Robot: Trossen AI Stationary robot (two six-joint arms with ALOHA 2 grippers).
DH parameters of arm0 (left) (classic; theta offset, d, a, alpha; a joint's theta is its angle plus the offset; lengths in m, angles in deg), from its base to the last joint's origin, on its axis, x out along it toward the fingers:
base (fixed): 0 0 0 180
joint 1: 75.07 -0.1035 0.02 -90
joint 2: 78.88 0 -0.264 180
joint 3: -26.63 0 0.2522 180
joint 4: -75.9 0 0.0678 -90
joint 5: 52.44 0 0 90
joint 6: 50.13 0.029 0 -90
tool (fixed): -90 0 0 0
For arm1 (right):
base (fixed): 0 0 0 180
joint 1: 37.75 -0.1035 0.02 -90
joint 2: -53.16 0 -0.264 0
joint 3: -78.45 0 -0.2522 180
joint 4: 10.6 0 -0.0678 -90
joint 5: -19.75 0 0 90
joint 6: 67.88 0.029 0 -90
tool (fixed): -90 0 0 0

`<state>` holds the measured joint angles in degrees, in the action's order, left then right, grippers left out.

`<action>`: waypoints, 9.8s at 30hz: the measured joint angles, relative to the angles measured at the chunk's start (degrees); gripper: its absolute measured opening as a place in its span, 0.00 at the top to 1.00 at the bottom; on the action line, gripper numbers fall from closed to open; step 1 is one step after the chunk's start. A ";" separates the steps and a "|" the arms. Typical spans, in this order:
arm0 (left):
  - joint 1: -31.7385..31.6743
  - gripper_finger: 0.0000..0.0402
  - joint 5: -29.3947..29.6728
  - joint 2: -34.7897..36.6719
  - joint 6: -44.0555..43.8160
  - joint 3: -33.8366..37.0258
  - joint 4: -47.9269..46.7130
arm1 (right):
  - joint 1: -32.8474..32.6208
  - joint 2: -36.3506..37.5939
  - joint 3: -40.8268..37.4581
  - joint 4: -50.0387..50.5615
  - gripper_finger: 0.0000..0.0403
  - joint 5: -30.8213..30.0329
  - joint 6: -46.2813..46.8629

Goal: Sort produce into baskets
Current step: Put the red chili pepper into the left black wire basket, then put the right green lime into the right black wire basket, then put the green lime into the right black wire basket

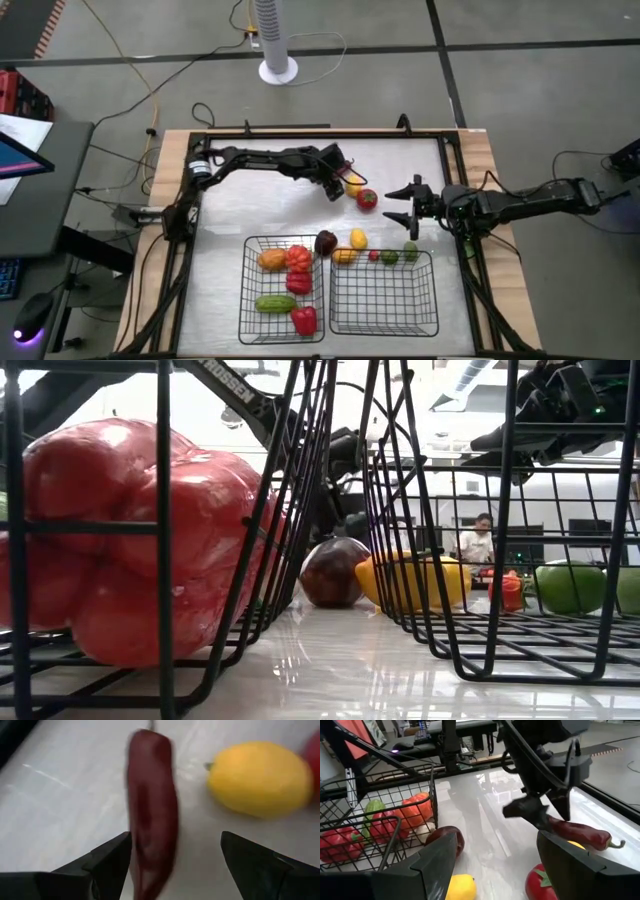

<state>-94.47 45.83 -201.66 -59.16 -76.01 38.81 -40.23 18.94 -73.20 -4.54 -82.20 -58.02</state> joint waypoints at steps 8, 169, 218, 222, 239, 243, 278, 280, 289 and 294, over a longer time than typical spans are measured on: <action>0.00 0.27 4.02 -1.25 2.04 -1.20 0.09 | -0.03 0.00 -0.02 0.09 0.25 0.05 0.00; 31.43 0.37 9.69 57.88 28.00 38.62 40.55 | 8.58 -63.93 32.38 65.48 0.47 39.74 20.43; 29.20 0.37 13.83 64.85 19.45 43.93 40.74 | -14.74 -51.61 62.14 83.61 0.19 23.89 37.63; 29.20 0.37 13.81 64.85 19.45 43.93 40.74 | -8.22 -51.21 62.14 85.86 0.19 17.29 36.73; 29.20 0.37 14.66 64.83 19.93 43.90 38.88 | 7.95 -67.72 62.01 87.51 0.19 22.44 21.43; 29.18 0.37 14.75 64.83 20.34 43.90 38.27 | 6.87 -70.71 62.01 86.71 0.19 23.06 19.53; 29.16 0.37 16.59 64.81 19.83 43.90 36.72 | -0.16 -70.00 55.47 80.31 0.19 27.62 23.39; 29.16 0.37 16.59 64.81 19.84 43.90 36.72 | -0.15 -69.02 55.47 80.13 0.19 28.27 24.49; 29.16 0.37 16.56 64.81 19.82 43.90 36.87 | 1.88 -67.65 55.49 80.96 0.19 30.26 26.87; 29.16 0.37 16.56 64.81 19.77 43.90 36.89 | 3.21 -67.77 55.49 80.67 0.19 34.00 27.26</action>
<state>-65.31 62.40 -136.85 -39.39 -32.10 75.70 -37.02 -48.83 -17.70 76.13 -48.20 -30.76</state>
